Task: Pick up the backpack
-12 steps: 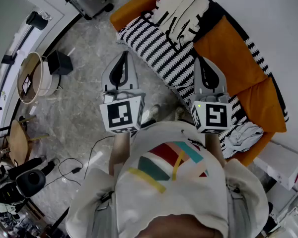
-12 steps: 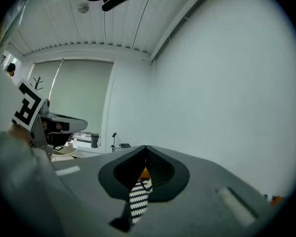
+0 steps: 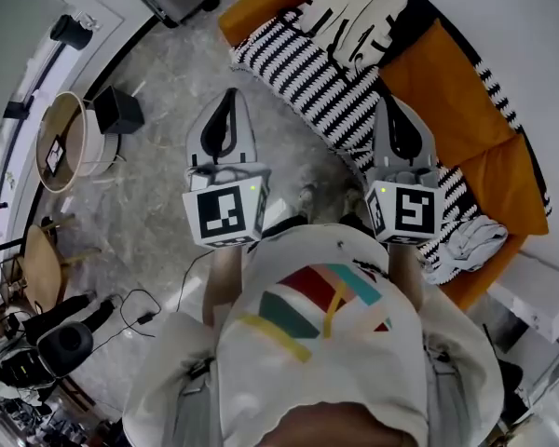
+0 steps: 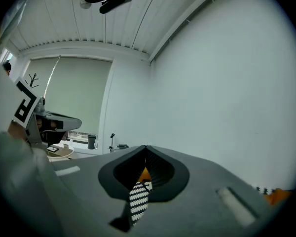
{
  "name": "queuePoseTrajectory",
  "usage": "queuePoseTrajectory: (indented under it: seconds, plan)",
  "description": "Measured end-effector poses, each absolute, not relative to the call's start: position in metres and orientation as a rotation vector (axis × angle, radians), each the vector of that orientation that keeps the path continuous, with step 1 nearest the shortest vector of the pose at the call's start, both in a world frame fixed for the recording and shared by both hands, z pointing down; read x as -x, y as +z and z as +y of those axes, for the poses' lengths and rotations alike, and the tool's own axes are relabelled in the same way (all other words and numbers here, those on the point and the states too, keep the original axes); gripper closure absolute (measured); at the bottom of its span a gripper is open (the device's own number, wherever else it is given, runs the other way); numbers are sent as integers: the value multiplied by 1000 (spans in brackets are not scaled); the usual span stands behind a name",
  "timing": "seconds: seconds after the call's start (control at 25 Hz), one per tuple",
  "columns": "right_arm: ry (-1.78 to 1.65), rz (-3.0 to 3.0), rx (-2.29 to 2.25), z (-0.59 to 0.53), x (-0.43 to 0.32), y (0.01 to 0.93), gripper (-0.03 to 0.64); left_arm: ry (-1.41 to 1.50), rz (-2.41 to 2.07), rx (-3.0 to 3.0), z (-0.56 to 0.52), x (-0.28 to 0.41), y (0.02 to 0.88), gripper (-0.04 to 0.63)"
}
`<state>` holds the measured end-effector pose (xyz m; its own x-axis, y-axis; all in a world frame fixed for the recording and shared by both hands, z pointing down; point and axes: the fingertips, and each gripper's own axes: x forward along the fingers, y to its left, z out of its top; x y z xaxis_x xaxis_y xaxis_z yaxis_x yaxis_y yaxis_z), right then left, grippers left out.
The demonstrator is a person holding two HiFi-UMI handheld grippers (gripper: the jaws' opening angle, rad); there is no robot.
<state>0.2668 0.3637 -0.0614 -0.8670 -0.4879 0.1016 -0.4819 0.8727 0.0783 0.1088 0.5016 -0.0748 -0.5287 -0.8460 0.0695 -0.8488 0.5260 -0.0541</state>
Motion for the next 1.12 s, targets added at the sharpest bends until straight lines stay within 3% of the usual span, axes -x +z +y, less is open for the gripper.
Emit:
queuePoseTrajectory:
  seconds: [1.12]
  plan:
    - [-173, -2923, -815, 390, -245, -76, 612, -35, -2734, -1531, 546, -82, -80, 581]
